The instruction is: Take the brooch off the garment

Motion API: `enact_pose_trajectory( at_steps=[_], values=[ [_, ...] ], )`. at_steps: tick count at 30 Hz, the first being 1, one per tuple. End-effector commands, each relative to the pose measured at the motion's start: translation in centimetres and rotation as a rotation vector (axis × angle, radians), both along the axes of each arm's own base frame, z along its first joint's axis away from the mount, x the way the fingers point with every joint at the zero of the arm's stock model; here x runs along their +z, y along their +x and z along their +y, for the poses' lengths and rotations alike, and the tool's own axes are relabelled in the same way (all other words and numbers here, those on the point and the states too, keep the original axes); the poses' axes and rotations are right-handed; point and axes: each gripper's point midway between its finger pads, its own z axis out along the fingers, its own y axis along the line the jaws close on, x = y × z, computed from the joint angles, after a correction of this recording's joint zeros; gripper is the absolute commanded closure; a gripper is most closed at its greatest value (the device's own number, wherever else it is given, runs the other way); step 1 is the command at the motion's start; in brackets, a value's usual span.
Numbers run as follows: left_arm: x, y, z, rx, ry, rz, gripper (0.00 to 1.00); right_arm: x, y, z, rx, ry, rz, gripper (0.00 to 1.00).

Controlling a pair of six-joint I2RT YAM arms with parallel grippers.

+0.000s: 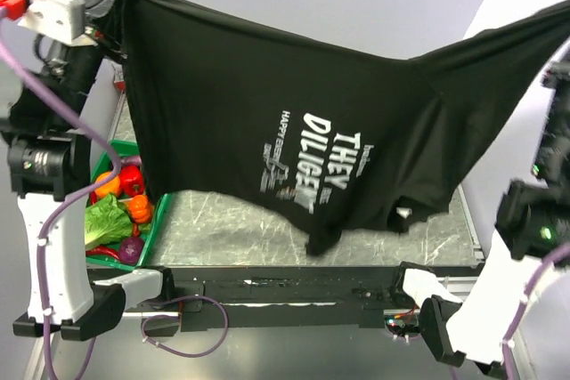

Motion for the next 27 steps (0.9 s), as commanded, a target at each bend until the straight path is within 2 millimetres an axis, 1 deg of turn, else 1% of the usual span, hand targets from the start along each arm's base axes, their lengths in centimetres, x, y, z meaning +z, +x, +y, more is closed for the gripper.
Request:
enact_pose_trajectory(
  at_steps=[1,2,3,4,5,6,7,8,9,10,11,12,13,14,15,16,17,18,19,20,21,22,23,24,25,26,27],
  values=[
    [-3.1,4.0,0.2,0.026,0.017,0.079,0.99,-3.4,6.9,-2.2,-0.019,0.001,0.103,1.0],
    [-3.9,4.8,0.3,0.035,0.018,0.097,0.99,-4.0,7.8,-2.2,-0.01,-0.009,0.126,1.0],
    [-4.8,5.8,0.3,0.042,0.032,0.11,0.99,-5.5,9.8,-2.4,0.009,-0.01,0.172,1.0],
    [-6.8,7.2,0.2,0.042,0.037,0.16,0.99,-6.3,10.9,-2.5,0.023,-0.004,0.192,1.0],
    [-8.0,8.0,0.0,0.038,0.04,0.187,0.99,-7.5,12.1,-2.7,0.032,0.002,0.22,1.0],
    [-9.2,9.0,-0.4,0.019,0.046,0.213,0.99,-9.9,14.3,-2.9,0.056,0.013,0.287,1.0],
    [-12.0,10.4,-0.7,0.004,0.051,0.274,0.99,-11.4,15.5,-3.1,0.068,0.027,0.325,1.0],
    [-13.5,11.1,-1.0,-0.011,0.047,0.305,0.99,-13.0,16.8,-3.3,0.075,0.045,0.363,1.0],
    [-15.4,12.3,-1.4,-0.031,0.048,0.348,0.99,-15.9,18.8,-3.7,0.087,0.069,0.431,1.0],
    [-18.3,13.5,-1.7,-0.043,0.052,0.406,0.99,-17.5,19.9,-3.5,0.103,0.084,0.466,1.0],
    [-19.8,14.2,-2.0,-0.053,0.059,0.437,0.99,-20.2,21.2,-3.4,0.116,0.098,0.524,1.0],
    [-22.3,15.6,-2.4,-0.068,0.071,0.49,0.99,-21.9,22.6,-3.4,0.122,0.093,0.556,1.0],
    [-24.8,16.4,-2.5,-0.072,0.08,0.533,0.99,-23.3,23.5,-3.1,0.133,0.091,0.585,1.0],
    [-26.5,17.2,-2.6,-0.074,0.099,0.559,0.99,-25.7,24.7,-2.2,0.158,0.085,0.634,1.0],
    [-29.3,18.6,-2.8,-0.077,0.109,0.616,0.99,-27.8,26.1,-1.9,0.167,0.078,0.676,1.0],
    [-31.0,19.3,-3.0,-0.088,0.123,0.653,0.99,-28.9,27.2,-1.6,0.165,0.054,0.696,1.0],
    [-32.3,20.1,-3.1,-0.089,0.139,0.677,0.99,-30.5,28.2,-0.6,0.177,0.046,0.729,1.0],
    [-35.4,21.6,-3.2,-0.094,0.143,0.743,0.99,-33.5,30.3,-0.3,0.184,0.045,0.794,1.0],
    [-35.9,22.5,-3.3,-0.091,0.142,0.757,0.99,-35.0,31.4,-0.3,0.18,0.028,0.829,1.0],
    [-37.1,23.2,-3.4,-0.096,0.144,0.785,0.99,-35.4,32.5,-0.5,0.156,0.029,0.836,1.0],
    [-40.0,24.5,-3.5,-0.103,0.148,0.842,0.99,-39.1,34.8,-0.3,0.157,0.038,0.913,1.0],
    [-40.3,25.4,-3.6,-0.104,0.151,0.848,0.99,-40.5,35.9,-0.5,0.148,0.043,0.942,1.0],
    [-41.3,26.1,-3.6,-0.101,0.138,0.871,0.99,-40.4,37.1,-0.8,0.137,0.045,0.944,1.0],
    [-43.7,27.3,-3.7,-0.098,0.132,0.914,0.99,-44.0,38.9,-1.3,0.108,0.068,1.014,1.0],
    [-43.8,28.1,-3.7,-0.096,0.123,0.914,0.99,-45.2,39.9,-1.7,0.093,0.078,1.039,1.0],
    [-44.4,28.7,-3.7,-0.09,0.105,0.928,0.99,-44.5,41.1,-2.0,0.081,0.081,1.027,1.0],
    [-46.3,29.7,-3.8,-0.087,0.094,0.948,0.99,-47.7,42.5,-2.7,0.047,0.087,1.08,1.0]
  ],
)
